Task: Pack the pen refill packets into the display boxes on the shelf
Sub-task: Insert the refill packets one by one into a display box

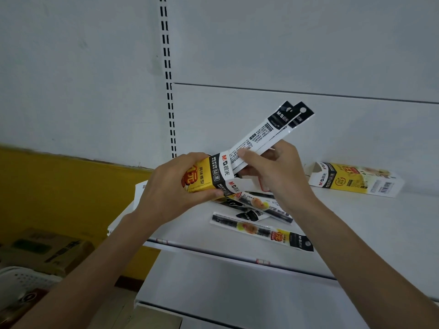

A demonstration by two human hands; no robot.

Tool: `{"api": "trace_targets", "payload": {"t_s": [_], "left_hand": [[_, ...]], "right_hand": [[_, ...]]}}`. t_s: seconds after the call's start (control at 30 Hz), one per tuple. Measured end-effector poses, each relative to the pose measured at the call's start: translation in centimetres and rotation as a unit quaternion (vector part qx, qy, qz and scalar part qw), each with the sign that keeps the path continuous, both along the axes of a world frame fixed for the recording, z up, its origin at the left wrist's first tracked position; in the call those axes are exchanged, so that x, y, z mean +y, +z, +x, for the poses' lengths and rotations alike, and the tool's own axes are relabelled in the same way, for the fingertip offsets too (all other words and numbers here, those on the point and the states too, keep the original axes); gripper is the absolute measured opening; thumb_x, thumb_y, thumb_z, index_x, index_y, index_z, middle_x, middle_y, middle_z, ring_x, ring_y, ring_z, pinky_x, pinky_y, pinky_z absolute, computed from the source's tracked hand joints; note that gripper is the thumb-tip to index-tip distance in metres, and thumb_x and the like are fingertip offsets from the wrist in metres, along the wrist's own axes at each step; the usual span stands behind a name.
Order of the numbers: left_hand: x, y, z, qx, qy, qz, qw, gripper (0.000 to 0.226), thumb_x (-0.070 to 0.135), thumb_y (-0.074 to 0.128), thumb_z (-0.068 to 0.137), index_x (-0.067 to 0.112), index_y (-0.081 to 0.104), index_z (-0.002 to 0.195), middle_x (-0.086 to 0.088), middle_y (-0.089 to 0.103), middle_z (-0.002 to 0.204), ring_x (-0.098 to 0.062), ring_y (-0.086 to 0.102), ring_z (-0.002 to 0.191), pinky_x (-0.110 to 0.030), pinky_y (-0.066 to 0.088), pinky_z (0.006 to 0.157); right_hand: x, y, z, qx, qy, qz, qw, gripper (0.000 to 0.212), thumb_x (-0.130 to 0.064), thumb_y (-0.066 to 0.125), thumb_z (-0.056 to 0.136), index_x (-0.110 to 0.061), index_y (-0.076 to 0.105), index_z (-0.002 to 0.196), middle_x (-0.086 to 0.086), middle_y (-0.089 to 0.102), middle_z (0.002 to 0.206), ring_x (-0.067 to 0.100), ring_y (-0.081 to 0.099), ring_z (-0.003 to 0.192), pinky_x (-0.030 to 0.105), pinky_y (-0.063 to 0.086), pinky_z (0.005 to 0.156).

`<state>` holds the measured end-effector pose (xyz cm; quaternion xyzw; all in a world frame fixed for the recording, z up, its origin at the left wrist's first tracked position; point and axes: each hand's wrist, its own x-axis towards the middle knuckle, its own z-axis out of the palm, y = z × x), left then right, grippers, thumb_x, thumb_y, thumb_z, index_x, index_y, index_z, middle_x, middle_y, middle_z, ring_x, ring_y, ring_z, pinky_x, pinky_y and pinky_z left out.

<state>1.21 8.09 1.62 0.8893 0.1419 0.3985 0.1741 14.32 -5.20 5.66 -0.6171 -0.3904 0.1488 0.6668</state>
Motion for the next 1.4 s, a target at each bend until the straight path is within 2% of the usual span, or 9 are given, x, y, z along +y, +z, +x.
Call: {"api": "trace_targets", "payload": {"t_s": [0.3, 0.5, 0.6, 0.7, 0.77, 0.9, 1.03, 1.2, 1.4], "left_hand": [[0.0, 0.0, 0.4, -0.022, 0.012, 0.003, 1.0, 0.077, 0.071, 0.057, 0.06, 0.019, 0.056, 0.117, 0.013, 0.057, 0.097, -0.009, 0.058, 0.085, -0.029, 0.053, 0.068], [0.2, -0.3, 0.2, -0.016, 0.044, -0.012, 0.999, 0.077, 0.067, 0.059, 0.059, 0.019, 0.055, 0.119, 0.003, 0.062, 0.104, -0.011, 0.057, 0.089, -0.032, 0.054, 0.07], [0.0, -0.1, 0.1, -0.007, 0.035, -0.005, 0.999, 0.081, 0.073, 0.057, 0.057, 0.021, 0.056, 0.119, 0.006, 0.063, 0.1, -0.012, 0.058, 0.087, -0.038, 0.055, 0.069], [-0.2, 0.1, 0.1, -0.006, 0.027, 0.013, 1.0, 0.079, 0.074, 0.052, 0.058, 0.022, 0.059, 0.117, 0.007, 0.065, 0.096, -0.013, 0.06, 0.082, -0.04, 0.055, 0.066], [-0.3, -0.2, 0.3, 0.006, 0.022, 0.033, 0.999, 0.081, 0.074, 0.051, 0.058, 0.021, 0.058, 0.119, 0.003, 0.066, 0.098, -0.014, 0.06, 0.083, -0.041, 0.055, 0.065], [-0.2, -0.5, 0.4, 0.014, 0.029, 0.038, 0.999, 0.083, 0.074, 0.049, 0.059, 0.02, 0.055, 0.122, 0.0, 0.066, 0.103, -0.015, 0.06, 0.087, -0.041, 0.055, 0.067], [0.3, -0.2, 0.0, 0.025, 0.03, 0.035, 0.999, 0.084, 0.077, 0.048, 0.058, 0.022, 0.055, 0.122, 0.004, 0.066, 0.102, -0.013, 0.059, 0.087, -0.036, 0.054, 0.067], [-0.2, -0.5, 0.1, 0.025, 0.04, 0.043, 0.998, 0.079, 0.066, 0.059, 0.059, 0.019, 0.056, 0.123, -0.001, 0.066, 0.103, -0.017, 0.06, 0.088, -0.039, 0.054, 0.068], [-0.7, -0.2, 0.5, 0.003, 0.015, 0.042, 0.999, 0.079, 0.072, 0.052, 0.061, 0.02, 0.057, 0.12, 0.0, 0.067, 0.099, -0.015, 0.06, 0.084, -0.039, 0.055, 0.065]], "right_hand": [[0.2, -0.2, 0.4, 0.062, -0.005, 0.059, 0.996, 0.012, -0.002, 0.067, 0.081, -0.002, 0.064, 0.092, 0.012, 0.073, 0.088, 0.024, 0.072, 0.077, 0.035, 0.058, 0.068], [0.3, -0.6, 0.5, 0.102, 0.034, -0.008, 0.994, 0.016, -0.004, 0.07, 0.077, -0.006, 0.065, 0.091, 0.006, 0.075, 0.09, 0.023, 0.071, 0.085, 0.053, 0.054, 0.084], [-0.2, 0.3, 1.3, 0.093, 0.069, -0.018, 0.993, 0.022, 0.004, 0.067, 0.078, 0.007, 0.06, 0.098, 0.015, 0.073, 0.091, 0.029, 0.07, 0.08, 0.038, 0.058, 0.065], [-0.5, 0.7, 1.7, 0.081, 0.093, -0.038, 0.992, 0.015, 0.006, 0.064, 0.078, 0.008, 0.063, 0.093, 0.017, 0.072, 0.087, 0.023, 0.069, 0.064, 0.019, 0.045, 0.042], [-0.3, 0.5, 1.5, 0.076, 0.099, -0.057, 0.991, 0.014, 0.006, 0.065, 0.078, 0.005, 0.066, 0.092, 0.016, 0.073, 0.086, 0.022, 0.07, 0.066, 0.021, 0.051, 0.046], [0.3, -0.6, 1.3, 0.085, 0.104, -0.075, 0.988, 0.021, -0.002, 0.066, 0.08, -0.005, 0.067, 0.1, 0.018, 0.072, 0.097, 0.036, 0.068, 0.092, 0.047, 0.053, 0.081], [-0.7, 0.0, 2.3, 0.1, 0.095, -0.065, 0.988, 0.017, -0.018, 0.066, 0.081, -0.007, 0.066, 0.095, 0.009, 0.074, 0.088, 0.027, 0.066, 0.08, 0.035, 0.052, 0.065], [-1.4, 0.5, 3.0, 0.126, 0.048, 0.008, 0.991, 0.006, -0.002, 0.064, 0.082, -0.007, 0.063, 0.079, 0.005, 0.073, 0.074, 0.016, 0.065, 0.065, 0.019, 0.05, 0.051], [0.0, -1.2, 1.0, 0.068, 0.053, -0.056, 0.995, 0.006, -0.006, 0.07, 0.078, -0.013, 0.07, 0.078, 0.008, 0.074, 0.079, 0.024, 0.07, 0.076, 0.036, 0.056, 0.07]]}}
